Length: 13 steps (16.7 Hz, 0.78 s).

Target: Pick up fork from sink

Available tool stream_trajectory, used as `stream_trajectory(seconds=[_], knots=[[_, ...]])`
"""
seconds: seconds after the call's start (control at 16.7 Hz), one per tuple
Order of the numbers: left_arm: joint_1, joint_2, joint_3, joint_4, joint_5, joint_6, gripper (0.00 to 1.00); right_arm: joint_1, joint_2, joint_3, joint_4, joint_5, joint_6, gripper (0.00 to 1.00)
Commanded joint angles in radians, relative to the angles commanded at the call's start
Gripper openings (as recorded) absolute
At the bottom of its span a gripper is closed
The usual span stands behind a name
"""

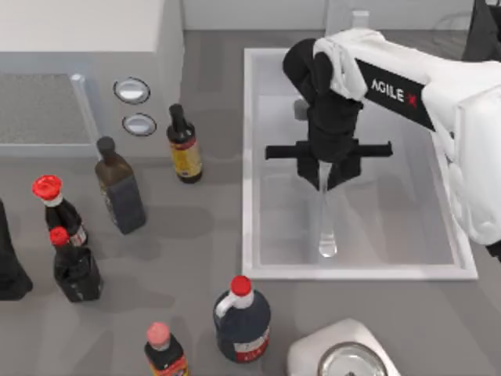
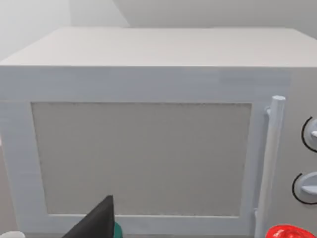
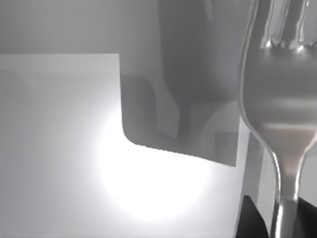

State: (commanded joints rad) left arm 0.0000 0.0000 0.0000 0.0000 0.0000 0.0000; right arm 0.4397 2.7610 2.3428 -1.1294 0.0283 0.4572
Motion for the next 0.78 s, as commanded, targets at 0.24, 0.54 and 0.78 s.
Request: stream_trajectory(seconds=[0.24,0.54,0.78], knots=[[0.000,0.000,0.000,0.000,0.000,0.000,1.00,0.000,0.017,0.272,-0.245,0.000,0.000,0.00],[0.000,0.000,0.000,0.000,0.000,0.000,1.00,-0.002,0.022,0.528,-0.492,0.000,-0.002,0.00],[0.000,0.000,0.000,0.000,0.000,0.000,1.00,-0.003,0.020,0.559,-0.522,0.000,-0.003,0.00]])
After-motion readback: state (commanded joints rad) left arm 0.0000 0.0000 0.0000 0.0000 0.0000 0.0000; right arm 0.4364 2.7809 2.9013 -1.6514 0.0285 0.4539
